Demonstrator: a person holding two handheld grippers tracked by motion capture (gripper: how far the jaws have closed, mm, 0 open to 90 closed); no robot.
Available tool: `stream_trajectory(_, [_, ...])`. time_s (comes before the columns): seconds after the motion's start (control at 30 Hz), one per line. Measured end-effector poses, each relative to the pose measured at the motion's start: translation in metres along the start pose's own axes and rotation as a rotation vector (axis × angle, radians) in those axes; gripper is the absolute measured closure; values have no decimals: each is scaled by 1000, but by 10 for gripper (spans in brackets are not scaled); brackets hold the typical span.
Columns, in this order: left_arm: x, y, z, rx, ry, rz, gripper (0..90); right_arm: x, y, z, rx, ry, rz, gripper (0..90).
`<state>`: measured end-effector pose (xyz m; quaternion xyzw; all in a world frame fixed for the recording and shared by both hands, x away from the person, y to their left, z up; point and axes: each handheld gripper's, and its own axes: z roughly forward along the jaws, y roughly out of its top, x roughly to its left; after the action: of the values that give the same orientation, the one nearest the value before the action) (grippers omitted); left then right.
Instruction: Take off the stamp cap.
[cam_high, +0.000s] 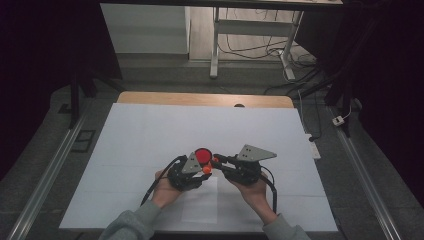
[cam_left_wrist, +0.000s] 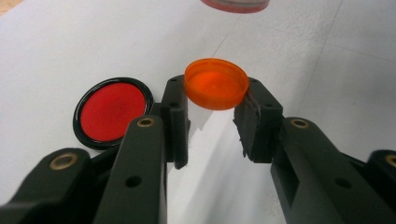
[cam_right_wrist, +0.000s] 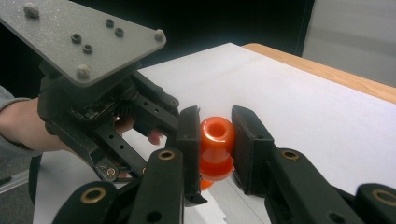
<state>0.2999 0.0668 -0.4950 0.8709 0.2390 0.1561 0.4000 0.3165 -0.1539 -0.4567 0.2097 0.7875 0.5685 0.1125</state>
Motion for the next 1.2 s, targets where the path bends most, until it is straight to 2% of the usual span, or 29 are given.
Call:
stream_trajectory(0.4, [13, -8, -18, -42, 10, -34, 660, -5, -1, -3, -9, -7, 17, 729])
stream_trajectory(0.6, [17, -15, -29, -39, 23, -44, 660, -6, -1, -4, -15, -5, 19, 729])
stream_trajectory(0.73, [22, -23, -37, -42, 30, -67, 659, -7, 0, -5, -23, -6, 24, 729])
stream_trajectory(1.2, [25, -29, -49, -61, 32, -81, 659, -11, 0, -9, -31, -17, 30, 728])
